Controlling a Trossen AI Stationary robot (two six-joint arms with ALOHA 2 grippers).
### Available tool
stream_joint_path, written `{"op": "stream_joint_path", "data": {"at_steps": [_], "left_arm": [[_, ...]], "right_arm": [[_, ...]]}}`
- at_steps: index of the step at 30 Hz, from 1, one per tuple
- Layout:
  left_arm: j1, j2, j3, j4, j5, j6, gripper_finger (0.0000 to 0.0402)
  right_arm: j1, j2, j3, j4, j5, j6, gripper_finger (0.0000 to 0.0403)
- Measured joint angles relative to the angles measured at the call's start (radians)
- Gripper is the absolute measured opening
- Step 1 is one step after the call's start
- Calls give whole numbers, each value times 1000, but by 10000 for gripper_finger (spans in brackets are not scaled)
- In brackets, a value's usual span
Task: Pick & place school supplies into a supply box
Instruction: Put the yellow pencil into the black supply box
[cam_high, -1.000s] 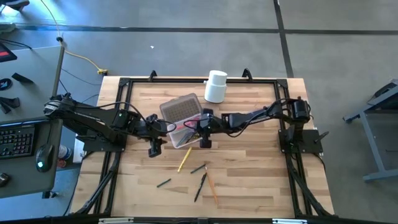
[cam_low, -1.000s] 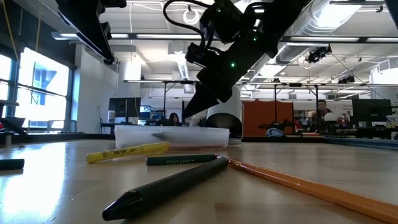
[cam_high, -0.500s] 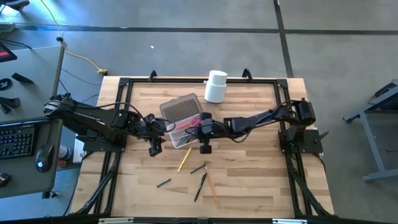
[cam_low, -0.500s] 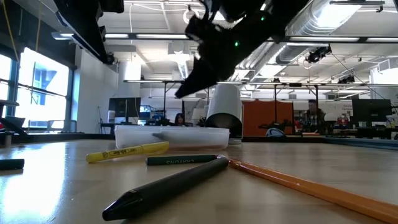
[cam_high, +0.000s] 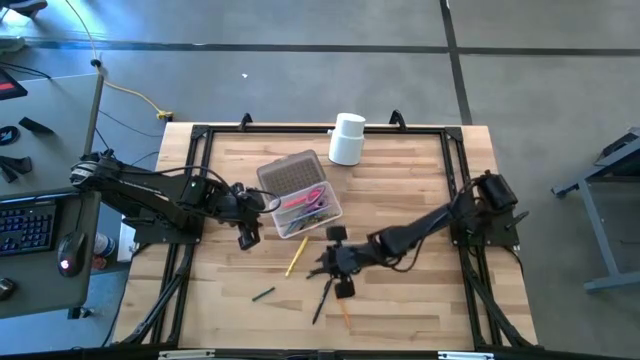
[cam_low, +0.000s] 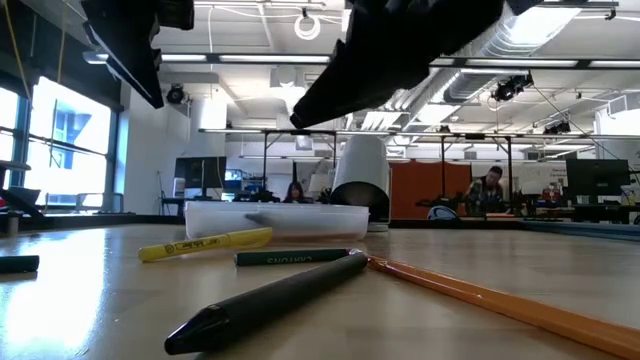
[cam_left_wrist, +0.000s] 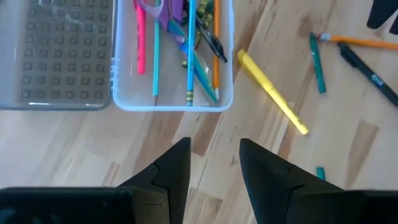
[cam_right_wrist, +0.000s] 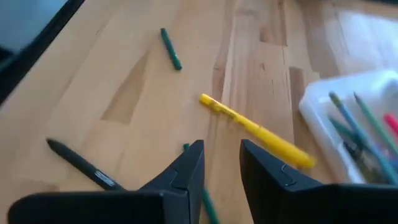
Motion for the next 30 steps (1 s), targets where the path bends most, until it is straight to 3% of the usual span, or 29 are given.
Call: {"op": "stream_joint_path", "data": {"at_steps": [4,7,13,22,30], "left_arm": [[0,0,0,0,10,1,172],[0,0,0,-1,11,2,172],[0,0,0,0,7,2,172],[0,0,0,0,6,2,172],[0,0,0,0,7,2,172]], "right_arm": [[36,18,1,-66,176,293,85],[48,40,0,-103,186,449,85],[101,95,0,-99,171,336,95],[122,171,0,-99,271,410,108],[115,184,0,-101,249,495,108]]}}
